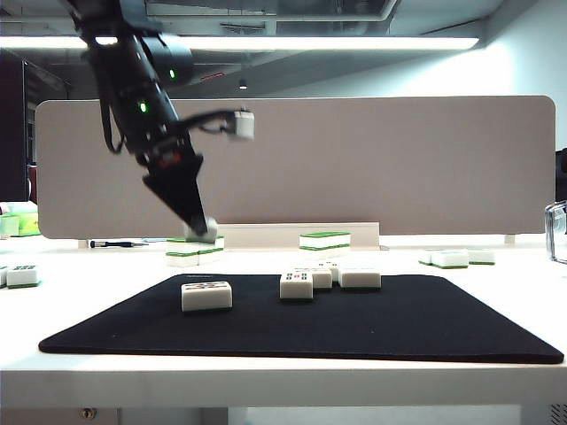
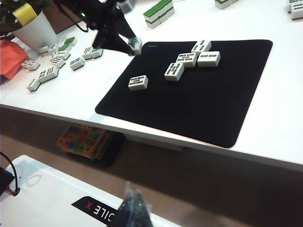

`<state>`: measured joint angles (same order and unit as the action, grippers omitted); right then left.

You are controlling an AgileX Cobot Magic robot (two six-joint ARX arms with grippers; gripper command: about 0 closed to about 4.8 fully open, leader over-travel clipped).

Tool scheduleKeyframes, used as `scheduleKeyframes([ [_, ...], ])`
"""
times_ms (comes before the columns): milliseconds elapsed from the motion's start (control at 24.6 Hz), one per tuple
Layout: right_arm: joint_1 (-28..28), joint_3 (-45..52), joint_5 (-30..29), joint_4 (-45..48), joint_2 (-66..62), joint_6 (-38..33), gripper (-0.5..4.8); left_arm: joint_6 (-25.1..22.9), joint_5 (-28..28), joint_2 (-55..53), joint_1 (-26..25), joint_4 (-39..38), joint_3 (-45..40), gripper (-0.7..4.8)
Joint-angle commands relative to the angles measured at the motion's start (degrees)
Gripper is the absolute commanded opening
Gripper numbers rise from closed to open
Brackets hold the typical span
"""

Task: Align six mahjong tiles in a row on the table.

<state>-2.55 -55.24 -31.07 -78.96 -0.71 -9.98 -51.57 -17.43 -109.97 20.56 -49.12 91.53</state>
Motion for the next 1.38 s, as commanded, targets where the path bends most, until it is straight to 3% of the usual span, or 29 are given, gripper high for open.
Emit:
scheduleKeyframes([
  [41, -0.1, -0.2, 0.1, 0.5, 0.7, 0.1, -0.01, -2.6, -0.8, -2.6, 0.3, -0.1, 0.0, 2.11],
  [487, -0.1, -0.2, 0.1, 0.4, 0.7, 0.1, -0.01, -5.7, -0.8, -7.8, 0.5, 0.9, 0.0, 2.12],
  [568, -0.1, -0.2, 0.1, 0.3, 0.7, 0.1, -0.01, -5.6, -0.7, -8.4, 0.5, 1.7, 0.0, 2.43],
  [650, -0.1, -0.2, 0.1, 0.3, 0.7, 0.1, -0.01, -5.6, -0.4, -8.7, 0.5, 2.2, 0.0, 3.14],
  [934, -0.1, -0.2, 0.1, 0.2, 0.7, 0.1, -0.01, -4.2, -0.7, -7.2, 0.8, -0.5, 4.9, 3.15],
  [1056, -0.1, -0.2, 0.1, 0.1, 0.7, 0.1, -0.01, 6.9, -1.5, -7.1, 2.4, 0.1, 10.7, 3.13],
  [1137, -0.1, -0.2, 0.1, 0.0, 0.7, 0.1, -0.01, 15.2, -2.1, -7.2, 4.7, 4.7, 10.8, 3.13],
  [1218, -0.1, -0.2, 0.1, 0.0, 0.7, 0.1, -0.01, 18.5, -2.1, -7.7, 7.2, 6.7, 10.8, 3.13],
  [1340, -0.1, -0.2, 0.1, 0.0, 0.7, 0.1, -0.01, 30.6, -0.2, -8.7, 12.3, 12.1, 10.8, 3.09],
  [1380, -0.1, -0.2, 0.1, 0.0, 0.7, 0.2, -0.01, 37.8, 2.8, -9.1, 14.3, 14.1, 10.8, 3.09],
])
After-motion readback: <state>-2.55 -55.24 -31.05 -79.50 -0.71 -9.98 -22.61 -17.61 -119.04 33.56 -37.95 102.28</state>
